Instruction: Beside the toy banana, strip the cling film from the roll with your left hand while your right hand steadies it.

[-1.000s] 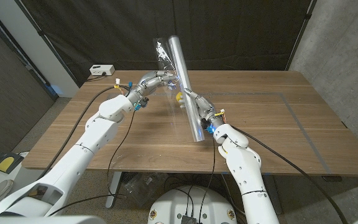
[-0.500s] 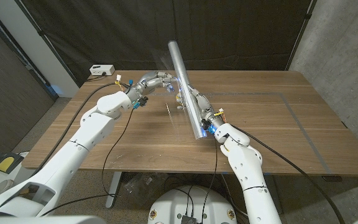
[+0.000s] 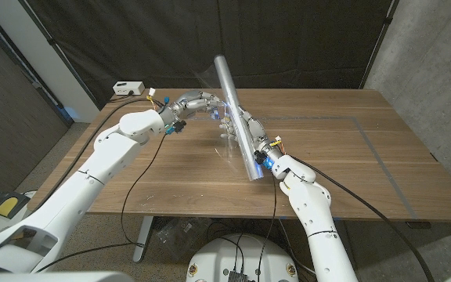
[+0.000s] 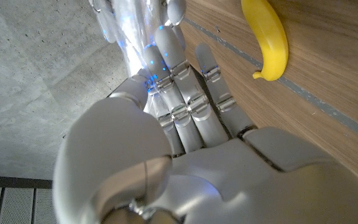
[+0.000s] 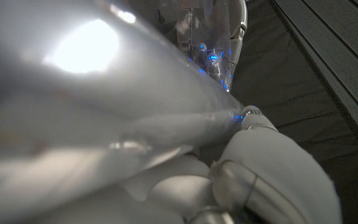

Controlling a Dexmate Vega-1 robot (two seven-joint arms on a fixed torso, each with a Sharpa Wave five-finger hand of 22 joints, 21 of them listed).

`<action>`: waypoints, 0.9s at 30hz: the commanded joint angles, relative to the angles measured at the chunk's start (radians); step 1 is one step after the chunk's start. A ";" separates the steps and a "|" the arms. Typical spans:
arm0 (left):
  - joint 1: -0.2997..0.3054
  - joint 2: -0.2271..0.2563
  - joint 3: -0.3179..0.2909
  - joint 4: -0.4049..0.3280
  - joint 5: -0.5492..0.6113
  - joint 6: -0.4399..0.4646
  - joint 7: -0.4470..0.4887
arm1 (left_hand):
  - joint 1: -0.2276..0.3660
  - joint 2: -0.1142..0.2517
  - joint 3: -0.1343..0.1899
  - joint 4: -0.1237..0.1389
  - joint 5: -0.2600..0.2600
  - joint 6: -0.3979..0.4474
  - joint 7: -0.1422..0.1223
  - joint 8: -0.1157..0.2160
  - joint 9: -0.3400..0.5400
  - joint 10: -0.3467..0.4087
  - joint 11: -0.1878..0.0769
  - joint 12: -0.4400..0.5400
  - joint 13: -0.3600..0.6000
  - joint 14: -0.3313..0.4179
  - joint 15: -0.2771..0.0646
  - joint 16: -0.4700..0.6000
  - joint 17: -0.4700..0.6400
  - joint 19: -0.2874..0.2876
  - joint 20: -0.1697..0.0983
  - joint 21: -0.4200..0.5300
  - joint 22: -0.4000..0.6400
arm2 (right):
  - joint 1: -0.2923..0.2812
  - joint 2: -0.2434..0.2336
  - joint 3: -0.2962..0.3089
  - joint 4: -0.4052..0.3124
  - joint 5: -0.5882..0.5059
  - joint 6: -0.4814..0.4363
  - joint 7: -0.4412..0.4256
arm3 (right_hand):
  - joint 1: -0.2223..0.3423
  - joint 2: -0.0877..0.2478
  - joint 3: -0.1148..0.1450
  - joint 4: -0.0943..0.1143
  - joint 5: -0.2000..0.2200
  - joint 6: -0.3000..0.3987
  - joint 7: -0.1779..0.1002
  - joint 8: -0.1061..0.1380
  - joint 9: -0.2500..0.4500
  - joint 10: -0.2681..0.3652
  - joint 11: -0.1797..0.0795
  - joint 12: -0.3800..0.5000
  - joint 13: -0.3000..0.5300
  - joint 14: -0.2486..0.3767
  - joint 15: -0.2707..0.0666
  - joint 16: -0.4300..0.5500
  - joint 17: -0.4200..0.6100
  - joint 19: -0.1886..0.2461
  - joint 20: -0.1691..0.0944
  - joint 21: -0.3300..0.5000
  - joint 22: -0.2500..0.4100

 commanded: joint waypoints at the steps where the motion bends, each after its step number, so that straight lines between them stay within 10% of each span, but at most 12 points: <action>1: 0.040 0.062 -0.034 -0.121 0.036 0.074 0.030 | 0.008 0.014 0.015 -0.006 -0.001 0.077 0.105 -0.006 0.007 0.018 -0.027 0.004 0.004 0.002 -0.004 0.001 0.007 0.004 -0.017 0.012 0.002 | 0.004 0.022 0.026 0.008 0.021 -0.055 0.004 | -0.014 0.004 -0.001 -0.002 0.003 -0.032 0.007 -0.004 -0.001 -0.037 0.012 -0.013 -0.005 -0.023 0.010 -0.010 -0.002 0.012 0.008 -0.009 0.002; 27: -0.001 0.080 -0.043 -0.175 -0.031 0.341 0.071 | 0.035 0.000 0.036 -0.007 -0.004 0.071 0.130 -0.013 0.047 0.013 -0.031 0.003 -0.002 0.014 -0.005 -0.003 0.043 0.024 -0.029 0.082 -0.015 | 0.013 0.032 0.047 -0.012 -0.006 -0.121 0.015 | -0.118 -0.034 -0.047 0.018 -0.005 -0.157 0.030 -0.001 -0.005 -0.158 0.085 -0.029 -0.022 -0.100 0.069 -0.039 -0.019 0.065 0.037 -0.064 0.001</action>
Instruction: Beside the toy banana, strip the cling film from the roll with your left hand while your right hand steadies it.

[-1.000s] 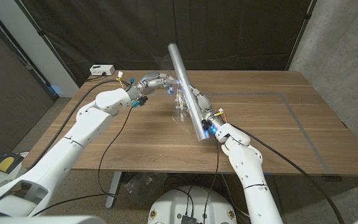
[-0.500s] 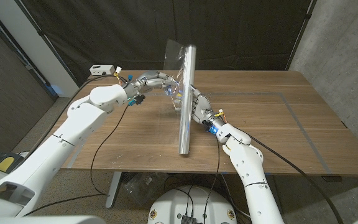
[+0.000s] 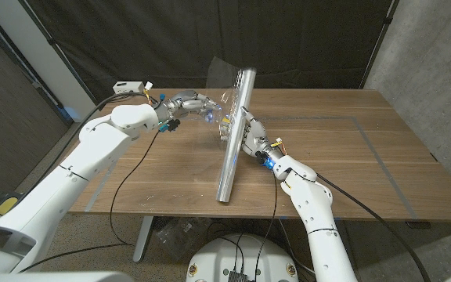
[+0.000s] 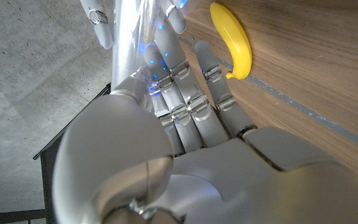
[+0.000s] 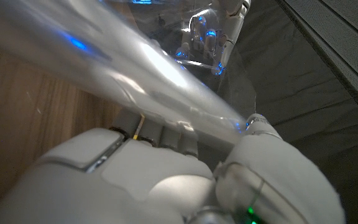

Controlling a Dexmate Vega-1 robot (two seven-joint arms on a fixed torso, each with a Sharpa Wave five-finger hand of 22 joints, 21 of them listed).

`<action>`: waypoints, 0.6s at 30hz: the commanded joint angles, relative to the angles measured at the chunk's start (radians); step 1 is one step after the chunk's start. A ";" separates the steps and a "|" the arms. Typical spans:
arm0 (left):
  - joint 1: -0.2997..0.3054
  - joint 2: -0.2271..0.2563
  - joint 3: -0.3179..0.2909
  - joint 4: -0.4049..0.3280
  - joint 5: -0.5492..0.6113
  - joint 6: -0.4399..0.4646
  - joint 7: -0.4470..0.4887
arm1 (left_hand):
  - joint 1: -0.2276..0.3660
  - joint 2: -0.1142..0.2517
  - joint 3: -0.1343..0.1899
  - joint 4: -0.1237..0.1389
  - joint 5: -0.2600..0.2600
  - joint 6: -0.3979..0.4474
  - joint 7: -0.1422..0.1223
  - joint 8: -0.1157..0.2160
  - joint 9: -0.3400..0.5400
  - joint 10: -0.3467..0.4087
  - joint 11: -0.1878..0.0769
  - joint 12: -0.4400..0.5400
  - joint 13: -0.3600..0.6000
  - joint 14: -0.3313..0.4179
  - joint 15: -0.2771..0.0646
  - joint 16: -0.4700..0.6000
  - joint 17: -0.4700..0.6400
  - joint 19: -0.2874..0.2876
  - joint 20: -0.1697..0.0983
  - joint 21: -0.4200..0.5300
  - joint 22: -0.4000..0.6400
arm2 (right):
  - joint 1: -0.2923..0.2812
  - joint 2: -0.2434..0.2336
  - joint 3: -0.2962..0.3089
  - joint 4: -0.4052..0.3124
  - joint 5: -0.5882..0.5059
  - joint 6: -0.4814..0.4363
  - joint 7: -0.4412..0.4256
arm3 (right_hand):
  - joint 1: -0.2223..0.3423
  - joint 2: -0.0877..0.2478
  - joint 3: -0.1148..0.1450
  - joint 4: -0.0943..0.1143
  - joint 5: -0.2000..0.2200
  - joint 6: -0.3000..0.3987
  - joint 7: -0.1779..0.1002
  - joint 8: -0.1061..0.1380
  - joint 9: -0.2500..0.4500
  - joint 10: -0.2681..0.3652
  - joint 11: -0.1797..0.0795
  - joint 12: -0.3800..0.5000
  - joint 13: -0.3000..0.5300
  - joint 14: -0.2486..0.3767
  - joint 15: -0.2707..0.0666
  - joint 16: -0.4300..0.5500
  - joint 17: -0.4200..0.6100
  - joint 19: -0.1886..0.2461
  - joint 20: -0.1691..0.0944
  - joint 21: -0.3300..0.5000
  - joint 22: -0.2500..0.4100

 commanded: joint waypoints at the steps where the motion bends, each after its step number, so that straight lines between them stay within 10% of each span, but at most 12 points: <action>1: -0.014 -0.006 -0.014 -0.014 -0.048 0.101 0.040 | 0.015 0.001 0.017 -0.007 0.003 0.076 0.126 0.000 0.008 0.015 -0.031 0.003 0.000 0.002 -0.005 -0.004 0.006 0.008 -0.023 0.011 -0.001 | 0.008 0.000 0.011 -0.006 -0.014 -0.038 0.001 | -0.015 -0.004 -0.005 -0.003 -0.005 -0.028 0.008 0.001 0.002 -0.036 0.013 -0.004 -0.003 -0.032 0.006 -0.011 -0.003 0.003 0.006 -0.017 0.001; 7: -0.028 -0.010 -0.015 -0.005 -0.082 0.147 0.055 | 0.018 -0.001 0.021 -0.005 0.004 0.076 0.129 -0.002 0.016 0.012 -0.033 0.004 0.002 0.003 -0.005 -0.006 0.012 0.007 -0.023 0.022 -0.006 | 0.014 0.003 0.017 -0.026 -0.031 -0.087 -0.025 | 0.090 0.030 0.047 -0.071 0.007 -0.042 0.005 0.016 -0.001 -0.039 -0.009 0.014 -0.019 -0.011 -0.028 0.001 -0.015 0.073 -0.056 -0.027 0.007; 18: -0.043 0.004 -0.032 -0.020 -0.128 0.172 0.070 | 0.019 -0.006 0.028 -0.002 0.004 0.074 0.132 -0.007 0.030 0.015 -0.031 0.005 -0.001 0.005 -0.004 -0.010 0.023 0.004 -0.023 0.042 -0.015 | 0.019 0.024 0.041 -0.037 -0.045 -0.142 -0.051 | 0.094 0.024 0.049 -0.085 0.001 -0.035 0.000 0.021 -0.002 -0.033 -0.017 0.024 -0.027 0.008 -0.032 0.005 -0.021 0.100 -0.063 -0.019 0.019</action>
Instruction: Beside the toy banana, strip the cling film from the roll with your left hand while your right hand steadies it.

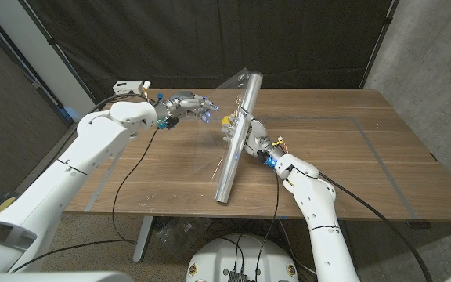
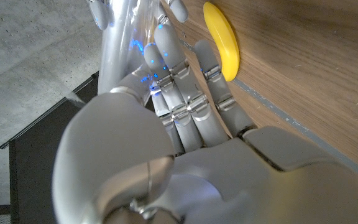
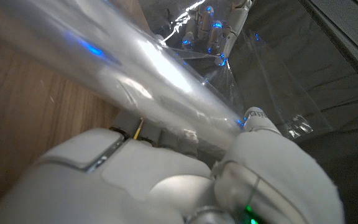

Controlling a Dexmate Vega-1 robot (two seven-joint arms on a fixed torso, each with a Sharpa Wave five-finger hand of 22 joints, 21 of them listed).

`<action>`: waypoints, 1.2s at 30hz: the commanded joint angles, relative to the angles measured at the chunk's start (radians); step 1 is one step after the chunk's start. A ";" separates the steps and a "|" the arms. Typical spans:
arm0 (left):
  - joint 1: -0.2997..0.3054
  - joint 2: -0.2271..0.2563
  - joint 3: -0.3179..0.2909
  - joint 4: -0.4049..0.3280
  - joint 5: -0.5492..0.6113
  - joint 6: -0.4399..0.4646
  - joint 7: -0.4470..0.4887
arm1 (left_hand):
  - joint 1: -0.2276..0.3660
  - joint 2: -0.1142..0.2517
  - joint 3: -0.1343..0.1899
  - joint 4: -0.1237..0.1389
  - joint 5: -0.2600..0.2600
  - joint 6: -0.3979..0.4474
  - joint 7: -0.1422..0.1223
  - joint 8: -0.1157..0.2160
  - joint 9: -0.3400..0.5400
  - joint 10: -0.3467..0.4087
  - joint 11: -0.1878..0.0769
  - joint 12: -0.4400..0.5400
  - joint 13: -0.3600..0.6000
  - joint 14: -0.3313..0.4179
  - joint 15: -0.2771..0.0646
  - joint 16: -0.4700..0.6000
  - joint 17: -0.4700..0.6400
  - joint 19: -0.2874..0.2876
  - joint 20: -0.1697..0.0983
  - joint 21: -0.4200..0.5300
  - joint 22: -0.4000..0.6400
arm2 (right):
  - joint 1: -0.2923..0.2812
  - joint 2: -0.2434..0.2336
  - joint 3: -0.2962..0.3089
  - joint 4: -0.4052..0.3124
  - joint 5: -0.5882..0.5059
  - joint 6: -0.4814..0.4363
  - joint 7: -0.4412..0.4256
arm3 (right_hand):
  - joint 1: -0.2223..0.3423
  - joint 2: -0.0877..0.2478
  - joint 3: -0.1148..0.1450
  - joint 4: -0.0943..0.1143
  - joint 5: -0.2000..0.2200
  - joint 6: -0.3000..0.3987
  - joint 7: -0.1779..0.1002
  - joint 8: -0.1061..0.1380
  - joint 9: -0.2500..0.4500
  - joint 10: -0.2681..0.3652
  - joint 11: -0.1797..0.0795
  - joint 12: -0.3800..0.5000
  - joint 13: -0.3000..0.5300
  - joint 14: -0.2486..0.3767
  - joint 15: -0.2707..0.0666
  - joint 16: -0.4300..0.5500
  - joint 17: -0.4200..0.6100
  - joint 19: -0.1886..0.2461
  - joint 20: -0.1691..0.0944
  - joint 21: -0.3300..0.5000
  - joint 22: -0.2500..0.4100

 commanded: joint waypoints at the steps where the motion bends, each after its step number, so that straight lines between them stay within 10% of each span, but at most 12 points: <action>1: -0.015 0.011 -0.020 -0.014 -0.051 0.038 0.019 | 0.003 -0.004 0.019 -0.006 0.005 0.075 0.130 -0.002 0.007 0.014 -0.032 0.006 0.003 0.000 -0.006 -0.004 0.005 0.004 -0.022 0.012 -0.001 | 0.010 0.024 0.029 -0.004 -0.010 -0.058 -0.022 | -0.005 -0.007 -0.001 0.000 -0.001 0.003 -0.003 0.004 0.003 0.003 -0.002 0.008 0.001 0.009 0.004 0.002 0.002 -0.002 0.016 0.001 0.005; 36: -0.115 0.029 -0.030 -0.068 -0.091 0.061 0.024 | -0.003 -0.012 0.041 0.003 0.004 0.079 0.127 -0.022 0.036 0.005 -0.033 0.004 0.002 -0.001 -0.005 -0.021 0.033 -0.024 -0.024 0.061 -0.020 | 0.121 0.012 0.139 0.189 0.059 -0.056 0.169 | -0.143 -0.032 -0.055 0.048 -0.006 -0.036 0.015 0.000 0.005 -0.024 0.036 0.018 -0.006 0.009 0.054 0.000 -0.004 0.033 0.054 0.005 0.014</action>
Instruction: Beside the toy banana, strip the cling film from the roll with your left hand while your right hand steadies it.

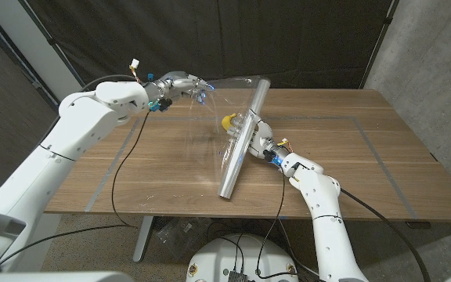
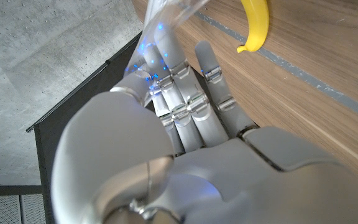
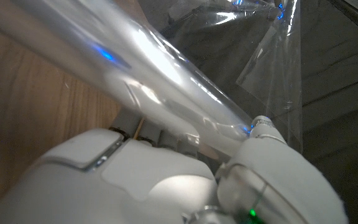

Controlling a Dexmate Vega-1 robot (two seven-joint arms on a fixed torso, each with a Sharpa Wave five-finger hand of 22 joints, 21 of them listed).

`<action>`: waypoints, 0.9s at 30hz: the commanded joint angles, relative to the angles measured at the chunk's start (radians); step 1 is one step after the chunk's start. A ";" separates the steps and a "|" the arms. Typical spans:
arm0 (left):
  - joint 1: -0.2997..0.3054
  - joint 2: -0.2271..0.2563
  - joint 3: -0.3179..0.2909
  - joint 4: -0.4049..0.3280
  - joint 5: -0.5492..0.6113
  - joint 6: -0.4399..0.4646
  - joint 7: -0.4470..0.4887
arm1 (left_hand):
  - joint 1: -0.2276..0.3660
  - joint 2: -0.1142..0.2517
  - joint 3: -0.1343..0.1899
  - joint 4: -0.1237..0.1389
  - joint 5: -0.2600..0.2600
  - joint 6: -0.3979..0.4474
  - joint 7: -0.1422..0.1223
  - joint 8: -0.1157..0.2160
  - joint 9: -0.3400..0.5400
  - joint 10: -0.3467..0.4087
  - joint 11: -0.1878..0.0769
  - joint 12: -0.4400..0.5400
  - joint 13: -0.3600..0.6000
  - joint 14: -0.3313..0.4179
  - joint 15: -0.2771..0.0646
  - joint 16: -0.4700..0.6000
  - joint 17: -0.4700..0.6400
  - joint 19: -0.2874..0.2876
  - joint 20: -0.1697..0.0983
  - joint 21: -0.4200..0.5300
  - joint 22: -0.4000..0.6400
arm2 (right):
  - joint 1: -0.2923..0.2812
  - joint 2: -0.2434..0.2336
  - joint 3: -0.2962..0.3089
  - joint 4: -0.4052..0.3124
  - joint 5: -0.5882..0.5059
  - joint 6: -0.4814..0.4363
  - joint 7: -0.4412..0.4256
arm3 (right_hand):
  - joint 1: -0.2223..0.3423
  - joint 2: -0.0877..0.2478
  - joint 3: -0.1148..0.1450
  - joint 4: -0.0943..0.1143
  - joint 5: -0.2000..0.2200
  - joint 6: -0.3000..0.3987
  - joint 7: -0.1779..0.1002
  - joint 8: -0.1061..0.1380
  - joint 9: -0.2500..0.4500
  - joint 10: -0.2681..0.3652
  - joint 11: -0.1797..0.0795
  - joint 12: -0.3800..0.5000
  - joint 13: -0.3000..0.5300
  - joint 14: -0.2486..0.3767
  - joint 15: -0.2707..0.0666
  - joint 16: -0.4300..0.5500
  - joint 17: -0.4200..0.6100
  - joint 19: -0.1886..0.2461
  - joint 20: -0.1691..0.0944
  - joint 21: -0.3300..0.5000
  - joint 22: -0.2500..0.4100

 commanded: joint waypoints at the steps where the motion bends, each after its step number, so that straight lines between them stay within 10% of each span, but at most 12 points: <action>1: -0.055 -0.011 0.013 -0.001 -0.012 0.014 0.002 | 0.002 -0.008 0.010 -0.001 0.008 0.080 0.128 -0.002 0.004 0.004 -0.032 0.004 0.005 0.000 -0.005 -0.005 0.006 -0.008 -0.032 0.011 -0.002 | 0.035 -0.002 0.031 0.063 0.028 0.024 0.066 | -0.012 0.000 -0.005 0.004 -0.002 0.000 0.003 0.001 0.003 0.017 0.001 0.011 0.003 0.015 -0.002 0.007 0.000 0.013 0.000 0.003 0.004; 27: -0.099 -0.021 -0.027 -0.032 0.000 -0.024 0.029 | -0.002 -0.014 0.024 0.001 0.008 0.089 0.128 -0.016 0.012 0.006 -0.031 0.004 0.003 0.003 -0.005 -0.011 0.023 -0.018 -0.036 0.039 -0.007 | 0.093 -0.006 0.052 0.155 0.027 0.062 0.078 | -0.024 0.006 -0.006 0.006 0.001 0.002 0.003 0.004 0.001 0.020 -0.002 0.017 0.002 0.018 -0.003 0.007 -0.003 0.005 0.010 -0.004 0.004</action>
